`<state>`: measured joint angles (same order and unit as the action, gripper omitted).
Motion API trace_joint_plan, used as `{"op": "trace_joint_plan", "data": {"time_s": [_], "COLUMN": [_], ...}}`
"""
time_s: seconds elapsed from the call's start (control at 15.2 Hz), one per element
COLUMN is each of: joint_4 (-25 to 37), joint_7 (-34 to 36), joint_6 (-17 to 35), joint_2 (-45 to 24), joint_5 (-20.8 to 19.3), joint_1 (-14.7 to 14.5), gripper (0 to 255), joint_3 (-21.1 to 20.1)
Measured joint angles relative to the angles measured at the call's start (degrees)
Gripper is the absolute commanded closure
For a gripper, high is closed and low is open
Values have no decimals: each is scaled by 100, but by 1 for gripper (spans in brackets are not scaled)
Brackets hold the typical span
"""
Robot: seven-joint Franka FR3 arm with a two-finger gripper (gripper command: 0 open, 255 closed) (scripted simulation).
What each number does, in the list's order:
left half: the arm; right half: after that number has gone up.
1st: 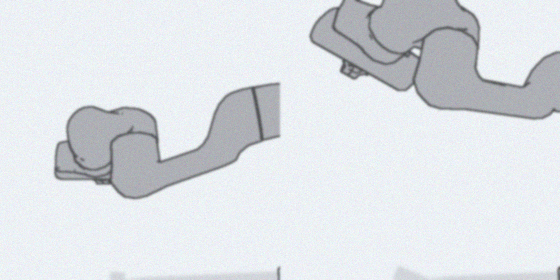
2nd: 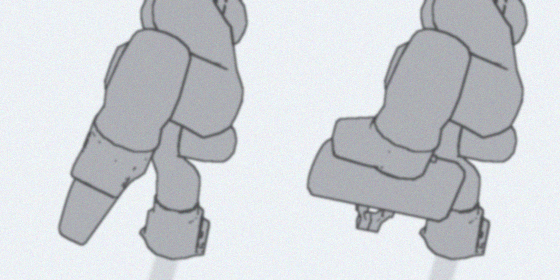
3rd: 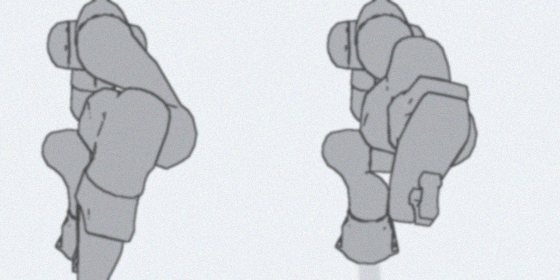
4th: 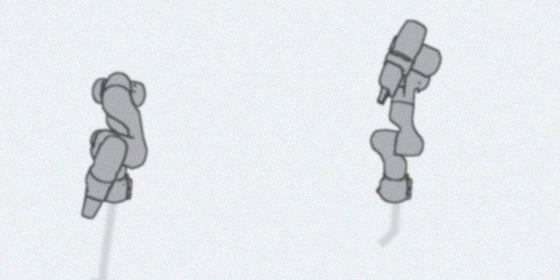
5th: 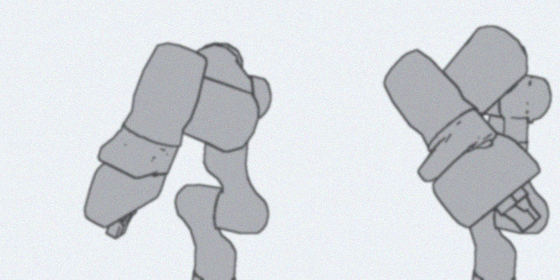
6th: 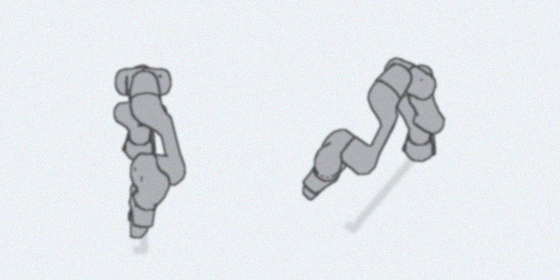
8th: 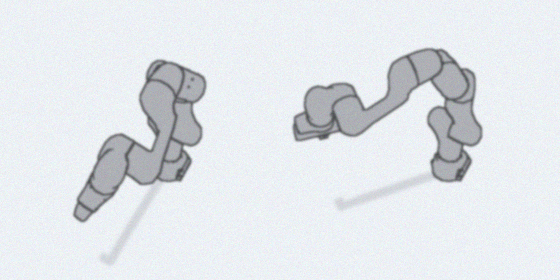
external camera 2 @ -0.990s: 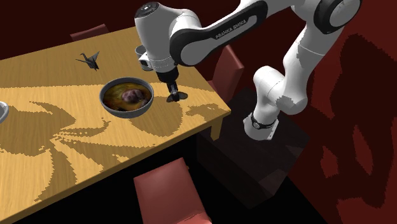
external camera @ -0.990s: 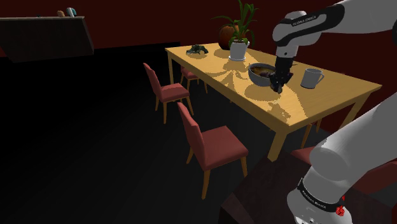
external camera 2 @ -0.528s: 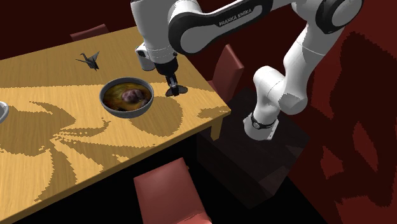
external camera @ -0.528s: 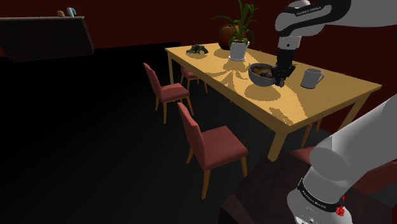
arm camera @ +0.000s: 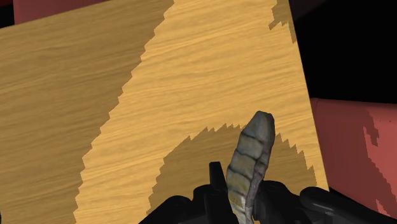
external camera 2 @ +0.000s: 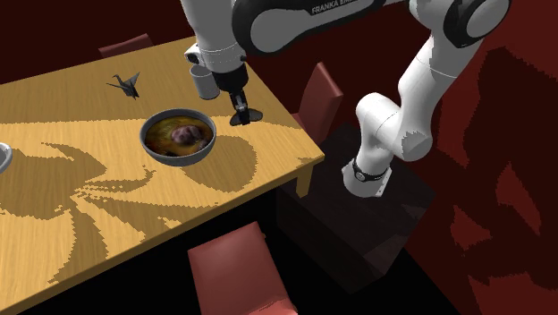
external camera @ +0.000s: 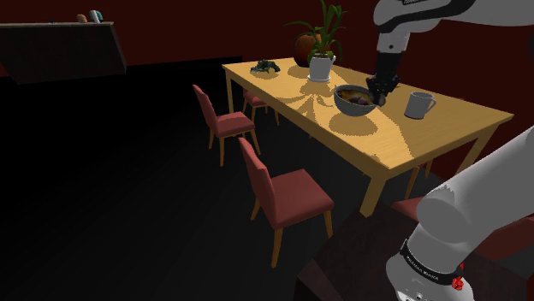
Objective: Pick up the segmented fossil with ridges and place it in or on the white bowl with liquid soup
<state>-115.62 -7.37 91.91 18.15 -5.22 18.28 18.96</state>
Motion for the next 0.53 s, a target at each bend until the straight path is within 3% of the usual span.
{"op": "trace_joint_plan", "data": {"time_s": [0.53], "joint_4": [703], "joint_7": [-39], "joint_6": [-622], "joint_2": [-83], "joint_5": [30], "joint_1": [-15], "gripper": [255], "joint_3": [-13]}}
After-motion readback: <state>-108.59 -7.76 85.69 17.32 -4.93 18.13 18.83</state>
